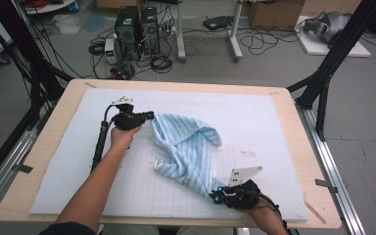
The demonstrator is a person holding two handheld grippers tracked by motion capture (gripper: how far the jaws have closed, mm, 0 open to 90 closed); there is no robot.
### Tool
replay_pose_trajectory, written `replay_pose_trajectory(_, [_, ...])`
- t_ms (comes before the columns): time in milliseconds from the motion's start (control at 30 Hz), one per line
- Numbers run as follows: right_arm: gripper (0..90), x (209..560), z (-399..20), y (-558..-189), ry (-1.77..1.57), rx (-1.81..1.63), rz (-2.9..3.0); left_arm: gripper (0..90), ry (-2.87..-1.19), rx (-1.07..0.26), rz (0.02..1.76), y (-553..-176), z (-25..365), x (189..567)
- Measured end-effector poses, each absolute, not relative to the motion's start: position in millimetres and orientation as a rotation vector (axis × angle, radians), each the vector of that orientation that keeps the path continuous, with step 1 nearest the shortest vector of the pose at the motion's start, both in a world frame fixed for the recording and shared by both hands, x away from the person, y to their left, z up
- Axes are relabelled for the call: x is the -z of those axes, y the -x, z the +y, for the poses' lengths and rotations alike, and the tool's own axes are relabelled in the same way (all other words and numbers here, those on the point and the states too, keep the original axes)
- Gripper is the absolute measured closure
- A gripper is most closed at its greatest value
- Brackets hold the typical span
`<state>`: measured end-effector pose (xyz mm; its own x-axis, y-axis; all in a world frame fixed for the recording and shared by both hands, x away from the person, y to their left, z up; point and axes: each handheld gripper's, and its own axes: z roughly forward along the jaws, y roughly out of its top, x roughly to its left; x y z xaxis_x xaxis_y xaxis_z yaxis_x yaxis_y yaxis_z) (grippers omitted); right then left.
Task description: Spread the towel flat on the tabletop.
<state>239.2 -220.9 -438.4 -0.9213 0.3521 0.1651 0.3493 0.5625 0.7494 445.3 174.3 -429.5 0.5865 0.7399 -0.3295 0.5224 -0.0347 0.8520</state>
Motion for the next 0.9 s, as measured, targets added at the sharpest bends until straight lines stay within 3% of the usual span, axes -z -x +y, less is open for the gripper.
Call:
replay_pose_trajectory(167, [84.4, 434, -225, -233, -0.609, -1.363, 2.753, 82.2, -1.699, -0.27, 1.071, -443, 177, 436])
replay_pose_trajectory(267, [61.9, 430, -228, -237, -0.679, -1.457, 2.661, 49.6, -1.675, -0.278, 1.062, -440, 176, 433])
replay_pose_trajectory(333, [54.9, 426, -232, -242, -0.726, -1.524, 2.581, 43.4, -1.687, -0.313, 0.996, -434, 174, 426])
replay_pose_trajectory(567, [50.1, 417, -239, -259, -0.838, -1.578, 2.384, 44.5, -1.756, -0.271, 0.699, -410, 155, 408])
replay_pose_trajectory(900, [47.8, 420, -237, -266, -0.879, -1.557, 2.347, 38.9, -1.918, -0.22, 0.636, -402, 120, 426])
